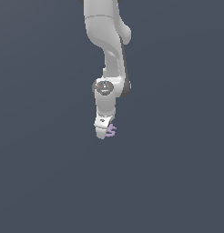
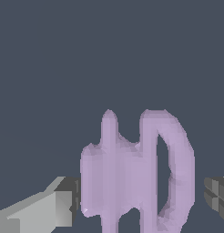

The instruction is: Pick up the object and move it to a goal position.

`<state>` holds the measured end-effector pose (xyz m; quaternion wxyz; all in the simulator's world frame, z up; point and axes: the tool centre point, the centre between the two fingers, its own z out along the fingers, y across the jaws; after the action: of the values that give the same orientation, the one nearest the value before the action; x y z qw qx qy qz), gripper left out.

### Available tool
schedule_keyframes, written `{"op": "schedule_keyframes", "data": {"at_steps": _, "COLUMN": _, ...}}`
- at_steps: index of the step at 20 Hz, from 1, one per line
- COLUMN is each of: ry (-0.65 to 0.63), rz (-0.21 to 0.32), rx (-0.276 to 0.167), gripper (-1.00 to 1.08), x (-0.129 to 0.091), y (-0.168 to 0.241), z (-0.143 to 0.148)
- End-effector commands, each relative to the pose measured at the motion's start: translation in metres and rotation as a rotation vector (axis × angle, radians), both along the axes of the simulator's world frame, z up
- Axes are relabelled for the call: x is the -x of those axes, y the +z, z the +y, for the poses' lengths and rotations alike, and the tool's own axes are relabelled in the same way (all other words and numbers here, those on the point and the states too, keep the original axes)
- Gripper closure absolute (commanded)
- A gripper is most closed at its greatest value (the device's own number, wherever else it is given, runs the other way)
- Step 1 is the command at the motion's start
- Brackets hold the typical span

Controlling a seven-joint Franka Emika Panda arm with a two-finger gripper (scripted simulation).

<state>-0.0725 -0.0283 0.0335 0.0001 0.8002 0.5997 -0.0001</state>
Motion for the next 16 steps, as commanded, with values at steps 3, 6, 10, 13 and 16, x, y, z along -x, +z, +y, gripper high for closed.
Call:
{"op": "schedule_keyframes", "data": {"at_steps": 3, "ry": 0.002, "rz": 0.000, "rx": 0.000, "gripper": -0.92, "x": 0.000, "y": -0.018, "z": 0.000}}
{"op": "schedule_keyframes", "data": {"at_steps": 6, "ry": 0.002, "rz": 0.000, "rx": 0.000, "gripper": -0.92, "x": 0.000, "y": -0.023, "z": 0.000}}
{"op": "schedule_keyframes", "data": {"at_steps": 10, "ry": 0.002, "rz": 0.000, "rx": 0.000, "gripper": 1.08, "x": 0.000, "y": -0.024, "z": 0.000}}
{"op": "schedule_keyframes", "data": {"at_steps": 13, "ry": 0.002, "rz": 0.000, "rx": 0.000, "gripper": 1.08, "x": 0.000, "y": -0.024, "z": 0.000}}
{"op": "schedule_keyframes", "data": {"at_steps": 16, "ry": 0.002, "rz": 0.000, "rx": 0.000, "gripper": 1.08, "x": 0.000, "y": -0.024, "z": 0.000}}
